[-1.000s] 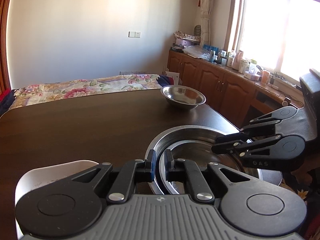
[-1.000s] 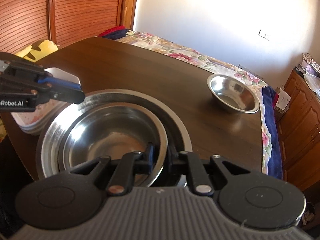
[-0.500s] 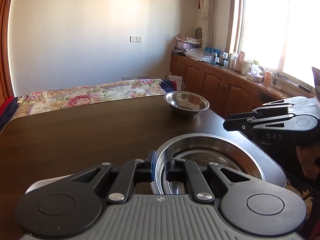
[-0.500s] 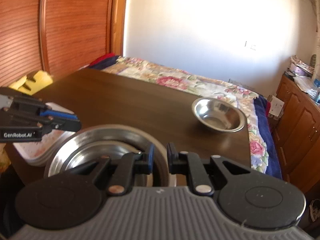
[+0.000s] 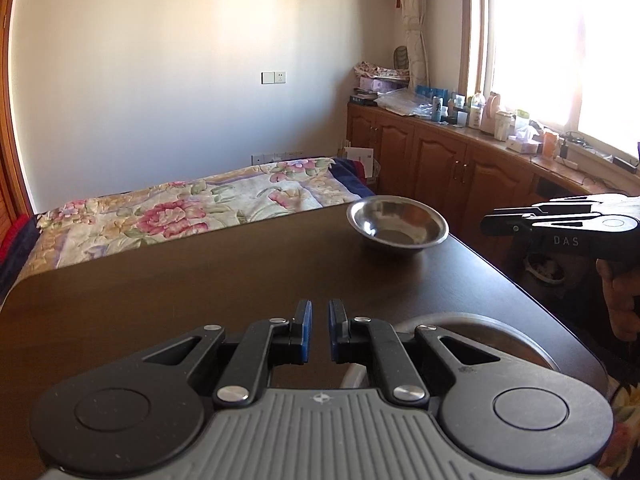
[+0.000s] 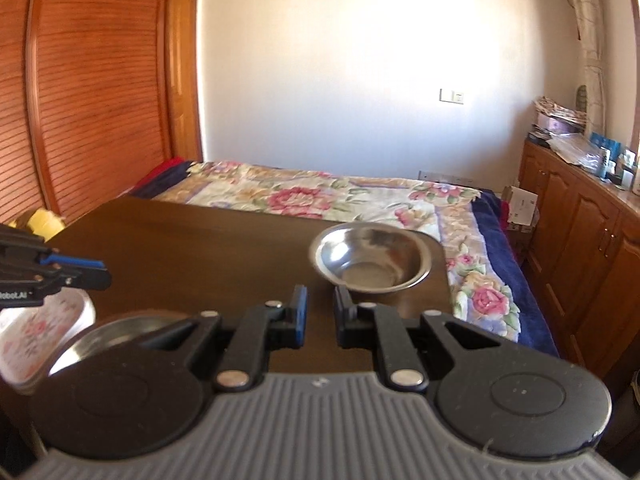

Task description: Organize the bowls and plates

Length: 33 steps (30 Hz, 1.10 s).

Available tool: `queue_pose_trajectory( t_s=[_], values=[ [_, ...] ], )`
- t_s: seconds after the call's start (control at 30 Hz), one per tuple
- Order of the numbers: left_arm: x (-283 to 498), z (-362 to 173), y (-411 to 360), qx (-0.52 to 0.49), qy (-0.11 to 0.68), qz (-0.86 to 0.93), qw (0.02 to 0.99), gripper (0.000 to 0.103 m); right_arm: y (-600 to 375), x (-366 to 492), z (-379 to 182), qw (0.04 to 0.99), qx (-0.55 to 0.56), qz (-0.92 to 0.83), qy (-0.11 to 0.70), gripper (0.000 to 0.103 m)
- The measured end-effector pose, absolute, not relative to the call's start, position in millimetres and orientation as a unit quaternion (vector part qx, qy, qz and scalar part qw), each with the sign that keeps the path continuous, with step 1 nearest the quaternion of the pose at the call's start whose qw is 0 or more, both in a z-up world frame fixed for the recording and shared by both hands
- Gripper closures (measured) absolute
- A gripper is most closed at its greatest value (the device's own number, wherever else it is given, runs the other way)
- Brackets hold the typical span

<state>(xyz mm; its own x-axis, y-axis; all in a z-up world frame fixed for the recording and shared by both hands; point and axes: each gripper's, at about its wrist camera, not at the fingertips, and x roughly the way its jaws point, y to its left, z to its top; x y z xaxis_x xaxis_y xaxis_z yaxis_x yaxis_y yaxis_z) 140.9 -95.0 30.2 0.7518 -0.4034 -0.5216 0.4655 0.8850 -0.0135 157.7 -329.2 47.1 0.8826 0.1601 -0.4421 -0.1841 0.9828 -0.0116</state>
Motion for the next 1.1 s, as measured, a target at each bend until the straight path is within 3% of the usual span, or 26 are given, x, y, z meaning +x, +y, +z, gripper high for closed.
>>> queue_pose_trajectory(
  t_s=[0.1, 0.17, 0.27, 0.47, 0.57, 0.7, 1.1],
  values=[
    [158, 34, -104, 0.065, 0.265, -0.232, 0.934, 0.089, -342, 173, 45, 0.972, -0.017, 0.080, 0.219, 0.087],
    [170, 36, -111, 0.071, 0.265, -0.232, 0.933, 0.081, -350, 183, 42, 0.973, -0.010, 0.078, 0.216, 0.082],
    [188, 39, -121, 0.078, 0.263, -0.237, 0.932, 0.068, -360, 197, 35, 0.975, 0.000, 0.075, 0.211, 0.064],
    [219, 38, -144, 0.087, 0.270, -0.250, 0.926, 0.042, -378, 224, 17, 0.973, 0.023, 0.071, 0.219, 0.055],
    [233, 35, -156, 0.096, 0.271, -0.252, 0.924, 0.033, -386, 235, 9, 0.972, 0.035, 0.071, 0.220, 0.050],
    [251, 29, -168, 0.105, 0.274, -0.257, 0.921, 0.032, -390, 243, 4, 0.973, 0.040, 0.069, 0.215, 0.045],
    [295, 10, -196, 0.108, 0.302, -0.286, 0.903, 0.032, -395, 261, -3, 0.970, 0.057, 0.055, 0.231, 0.044]
  ],
)
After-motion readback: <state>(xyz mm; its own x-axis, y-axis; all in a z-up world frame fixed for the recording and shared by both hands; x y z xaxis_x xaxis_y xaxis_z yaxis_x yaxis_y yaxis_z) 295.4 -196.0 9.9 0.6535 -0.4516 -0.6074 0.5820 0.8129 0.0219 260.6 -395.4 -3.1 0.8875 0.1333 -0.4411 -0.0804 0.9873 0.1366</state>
